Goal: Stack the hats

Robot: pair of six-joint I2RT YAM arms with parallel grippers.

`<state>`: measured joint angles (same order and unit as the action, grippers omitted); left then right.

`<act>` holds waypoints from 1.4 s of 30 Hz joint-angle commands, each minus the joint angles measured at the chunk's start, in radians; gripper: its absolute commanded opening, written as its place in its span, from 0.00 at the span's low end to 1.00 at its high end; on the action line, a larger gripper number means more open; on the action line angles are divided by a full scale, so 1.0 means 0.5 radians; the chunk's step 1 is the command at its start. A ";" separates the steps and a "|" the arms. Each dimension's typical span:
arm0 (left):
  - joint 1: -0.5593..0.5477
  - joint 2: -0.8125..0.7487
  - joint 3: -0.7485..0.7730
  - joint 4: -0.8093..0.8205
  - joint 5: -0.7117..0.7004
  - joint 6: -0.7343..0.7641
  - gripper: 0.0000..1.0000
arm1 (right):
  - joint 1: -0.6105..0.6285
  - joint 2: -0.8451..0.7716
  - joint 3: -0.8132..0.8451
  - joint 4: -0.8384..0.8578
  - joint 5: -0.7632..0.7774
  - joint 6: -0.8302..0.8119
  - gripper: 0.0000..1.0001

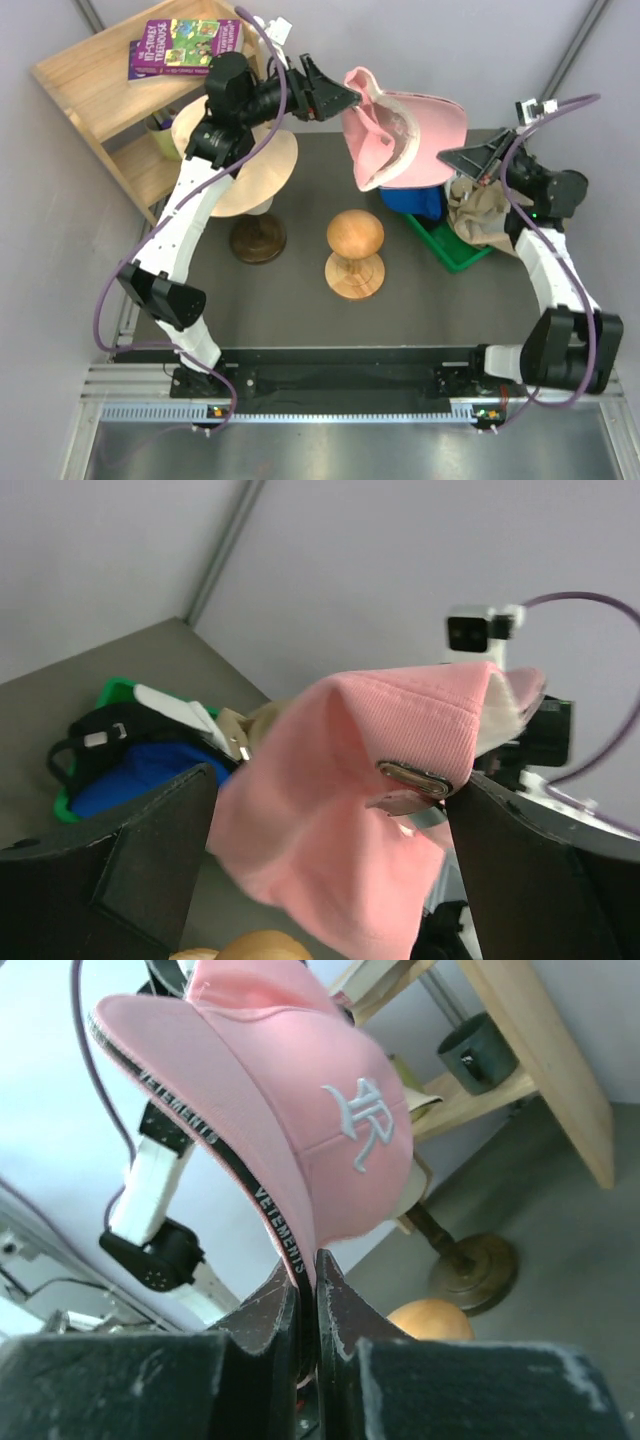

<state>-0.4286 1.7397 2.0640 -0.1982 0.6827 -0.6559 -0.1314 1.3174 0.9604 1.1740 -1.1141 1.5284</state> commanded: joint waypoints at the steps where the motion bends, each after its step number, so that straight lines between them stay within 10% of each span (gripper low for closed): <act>1: 0.010 -0.117 0.054 -0.220 -0.236 0.226 0.99 | -0.041 -0.297 0.379 -1.537 0.016 -1.449 0.00; 3: 0.010 -0.111 0.081 -0.309 -0.276 0.281 0.99 | -0.044 -0.297 0.786 -2.709 0.395 -2.093 0.00; 15: -0.051 -0.092 0.167 -0.515 -0.411 0.508 0.99 | -0.050 -0.275 1.389 -3.792 1.387 -3.004 0.00; 42: -0.152 -0.151 0.106 -0.723 -0.841 0.545 0.99 | 2.342 -0.205 1.252 -4.127 3.216 -2.885 0.00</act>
<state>-0.5022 1.7103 2.1204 -0.5671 0.2829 -0.3721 0.9092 1.2053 1.5967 -0.8764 0.3138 0.0479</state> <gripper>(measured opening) 0.991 0.043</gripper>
